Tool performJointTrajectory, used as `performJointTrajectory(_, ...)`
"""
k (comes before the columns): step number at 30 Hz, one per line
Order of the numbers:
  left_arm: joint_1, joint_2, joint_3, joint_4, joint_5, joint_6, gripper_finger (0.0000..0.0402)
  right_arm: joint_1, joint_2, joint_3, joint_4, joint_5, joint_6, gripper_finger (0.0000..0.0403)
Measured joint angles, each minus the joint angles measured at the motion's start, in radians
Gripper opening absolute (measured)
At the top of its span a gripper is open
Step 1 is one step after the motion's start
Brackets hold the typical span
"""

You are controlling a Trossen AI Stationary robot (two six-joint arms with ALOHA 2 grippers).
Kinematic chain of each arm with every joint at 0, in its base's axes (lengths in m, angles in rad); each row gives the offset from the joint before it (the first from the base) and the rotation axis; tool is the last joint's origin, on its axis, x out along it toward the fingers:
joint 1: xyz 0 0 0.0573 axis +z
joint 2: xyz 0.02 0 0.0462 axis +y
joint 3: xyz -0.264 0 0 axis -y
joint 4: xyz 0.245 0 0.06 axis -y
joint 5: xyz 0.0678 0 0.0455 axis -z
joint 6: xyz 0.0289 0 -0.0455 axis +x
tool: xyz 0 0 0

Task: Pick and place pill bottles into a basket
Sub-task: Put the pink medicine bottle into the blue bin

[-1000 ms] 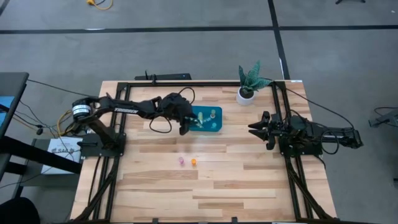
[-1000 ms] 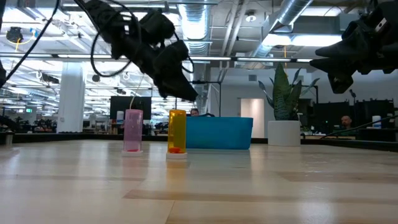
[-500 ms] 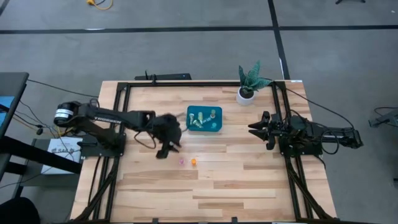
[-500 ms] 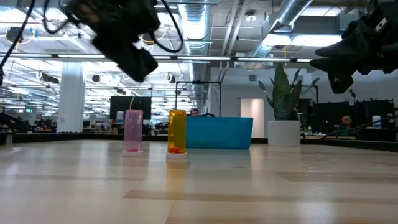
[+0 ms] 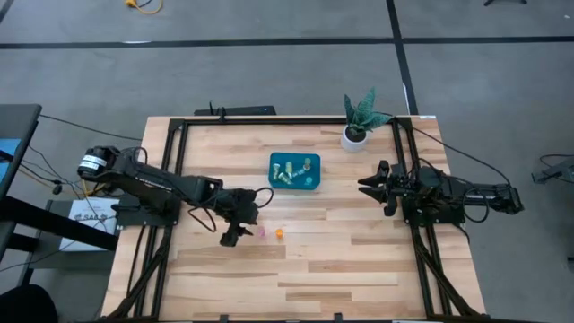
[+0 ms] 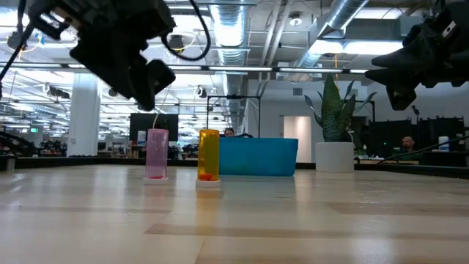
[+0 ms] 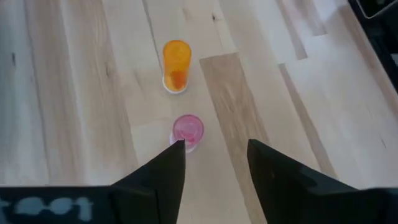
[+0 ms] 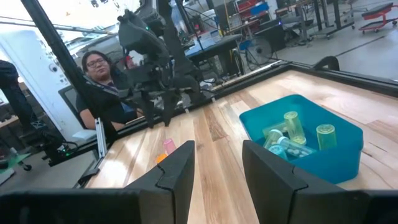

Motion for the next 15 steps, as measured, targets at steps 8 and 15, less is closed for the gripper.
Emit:
performJointTrajectory(8, -0.004, 0.000, -0.097, 0.145, -0.034, -0.046, 0.0172, 0.000, 0.000, 0.000, 0.000, 0.000, 0.000, 0.0129)
performJointTrajectory(15, -0.005, 0.003, -0.141, 0.257, -0.068, -0.053, 0.0172, 0.000, 0.000, 0.000, 0.000, 0.000, 0.000, 0.0129)
